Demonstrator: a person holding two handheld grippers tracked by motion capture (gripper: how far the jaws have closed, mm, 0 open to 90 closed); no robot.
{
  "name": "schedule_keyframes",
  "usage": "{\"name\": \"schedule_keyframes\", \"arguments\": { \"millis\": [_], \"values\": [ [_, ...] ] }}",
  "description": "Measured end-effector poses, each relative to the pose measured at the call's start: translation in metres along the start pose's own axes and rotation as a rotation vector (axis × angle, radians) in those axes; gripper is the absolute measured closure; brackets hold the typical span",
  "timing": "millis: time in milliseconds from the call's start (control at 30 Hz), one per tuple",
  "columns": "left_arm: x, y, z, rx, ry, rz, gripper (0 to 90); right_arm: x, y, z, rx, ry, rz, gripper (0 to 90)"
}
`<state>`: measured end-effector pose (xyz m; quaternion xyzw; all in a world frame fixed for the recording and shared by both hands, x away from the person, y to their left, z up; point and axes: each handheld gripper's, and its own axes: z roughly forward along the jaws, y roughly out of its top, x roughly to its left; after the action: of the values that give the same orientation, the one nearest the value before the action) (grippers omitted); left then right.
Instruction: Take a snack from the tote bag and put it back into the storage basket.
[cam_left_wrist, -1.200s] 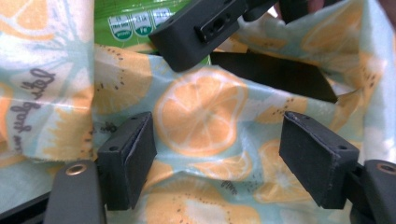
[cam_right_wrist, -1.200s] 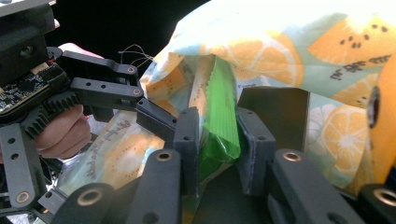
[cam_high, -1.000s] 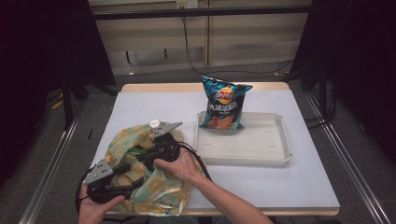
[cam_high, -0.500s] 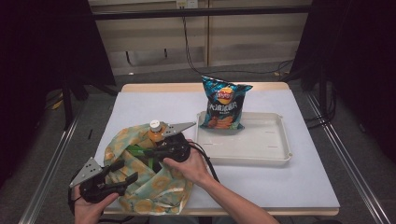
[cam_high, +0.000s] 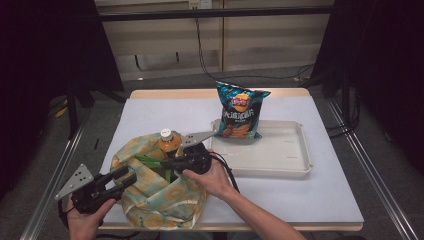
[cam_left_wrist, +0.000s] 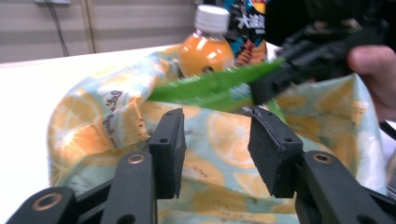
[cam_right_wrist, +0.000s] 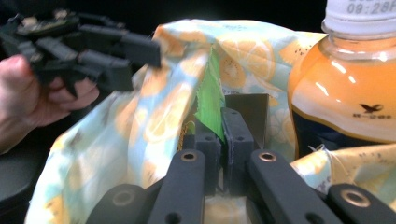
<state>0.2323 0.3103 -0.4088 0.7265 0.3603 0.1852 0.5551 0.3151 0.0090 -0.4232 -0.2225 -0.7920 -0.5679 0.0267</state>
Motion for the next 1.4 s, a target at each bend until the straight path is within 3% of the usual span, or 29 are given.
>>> {"name": "schedule_keyframes", "arguments": {
  "millis": [33, 200, 267, 333, 400, 467, 533, 600, 800, 1033, 1100, 1167, 1400],
  "values": [
    [0.002, 0.004, -0.001, -0.016, 0.026, -0.003, 48.3, 0.0, 0.0, -0.001, 0.001, 0.0, -0.001, 86.8],
    [0.013, 0.014, -0.005, -0.05, 0.064, -0.014, 46.8, 0.004, -0.003, -0.004, -0.003, 0.003, -0.014, 86.8],
    [0.021, 0.015, -0.004, -0.054, 0.094, -0.025, 48.5, 0.006, -0.004, -0.005, -0.001, 0.006, -0.021, 86.9],
    [0.029, 0.011, 0.001, -0.064, 0.09, -0.066, 54.8, 0.008, -0.005, -0.006, 0.004, 0.006, -0.028, 86.9],
    [0.035, 0.002, 0.008, -0.014, 0.092, -0.078, 58.7, 0.01, -0.006, -0.008, 0.003, 0.011, -0.031, 86.9],
    [0.036, -0.006, 0.01, 0.0, 0.099, -0.076, 73.5, 0.011, -0.007, -0.01, 0.008, 0.011, -0.041, 87.0],
    [0.039, -0.01, 0.009, 0.0, 0.1, -0.116, 89.8, 0.012, -0.009, -0.012, 0.01, 0.01, -0.047, 87.0],
    [0.04, -0.011, 0.006, 0.033, 0.131, -0.106, 90.0, 0.013, -0.009, -0.015, 0.011, 0.012, -0.043, 87.0],
    [0.044, -0.024, 0.009, 0.105, 0.15, -0.109, 90.0, 0.018, -0.011, -0.023, 0.014, 0.009, -0.066, 87.0],
    [0.047, -0.055, 0.022, 0.179, 0.093, -0.155, 90.0, 0.016, -0.017, -0.035, -0.008, 0.007, -0.065, 87.1],
    [0.045, -0.06, 0.028, 0.227, 0.093, -0.151, 90.0, 0.016, -0.018, -0.037, -0.014, 0.004, -0.061, 87.2],
    [0.044, -0.065, 0.033, 0.24, 0.081, -0.148, 90.0, 0.016, -0.018, -0.038, -0.021, -0.001, -0.063, 87.1],
    [0.041, -0.06, 0.026, 0.136, -0.011, -0.17, 87.8, 0.014, -0.011, -0.044, -0.069, -0.007, -0.06, 87.3]
  ]
}}
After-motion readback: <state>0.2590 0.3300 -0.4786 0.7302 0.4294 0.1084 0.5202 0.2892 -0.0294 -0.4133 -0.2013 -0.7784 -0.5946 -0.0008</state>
